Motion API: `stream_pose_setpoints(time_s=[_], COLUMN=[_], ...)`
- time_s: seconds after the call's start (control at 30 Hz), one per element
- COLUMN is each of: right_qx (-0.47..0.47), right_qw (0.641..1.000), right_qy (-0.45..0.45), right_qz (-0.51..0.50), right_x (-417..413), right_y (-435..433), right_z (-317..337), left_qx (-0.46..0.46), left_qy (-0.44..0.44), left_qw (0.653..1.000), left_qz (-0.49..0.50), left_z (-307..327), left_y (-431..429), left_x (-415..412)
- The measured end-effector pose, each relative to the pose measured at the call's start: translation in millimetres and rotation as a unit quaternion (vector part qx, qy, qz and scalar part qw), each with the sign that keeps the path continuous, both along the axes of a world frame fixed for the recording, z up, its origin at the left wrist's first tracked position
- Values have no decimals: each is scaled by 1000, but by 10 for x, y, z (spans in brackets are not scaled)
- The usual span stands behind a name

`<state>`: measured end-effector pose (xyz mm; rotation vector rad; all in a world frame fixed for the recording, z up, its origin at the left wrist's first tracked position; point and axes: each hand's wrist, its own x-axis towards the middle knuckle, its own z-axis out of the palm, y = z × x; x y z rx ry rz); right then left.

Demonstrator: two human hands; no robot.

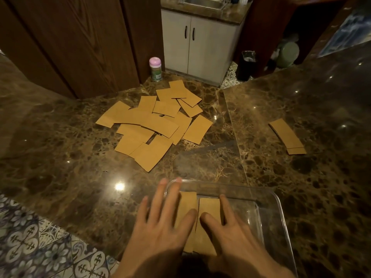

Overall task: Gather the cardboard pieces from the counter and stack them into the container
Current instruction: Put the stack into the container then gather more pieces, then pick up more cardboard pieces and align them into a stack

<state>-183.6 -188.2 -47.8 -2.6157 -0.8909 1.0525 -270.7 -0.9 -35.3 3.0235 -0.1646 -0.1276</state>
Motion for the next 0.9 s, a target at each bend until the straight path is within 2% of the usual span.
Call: stream_pose_setpoints(time_s=[0.1,0.2,0.3,0.43,0.73,0.9], right_qx=[16,44,70,73,35,16], right_qw=[1000,999,995,997,999,1000], right_qy=[7,18,20,-11,-8,-11], right_qz=[1,-14,-61,-35,-25,5], right_x=[1,10,23,17,36,95], right_y=[-29,-78,-144,-136,-118,-120], right_z=[-3,-12,-20,-21,-11,0], left_qx=[49,78,70,51,72,113], left_qy=[32,72,78,120,55,4], left_qw=[997,994,994,991,996,994], left_qz=[-42,-34,-23,-2,0,7], left_z=[-127,-209,-255,-249,-326,-332], left_y=[-100,-132,-145,-175,-183,-197], left_x=[132,184,206,248,209,182])
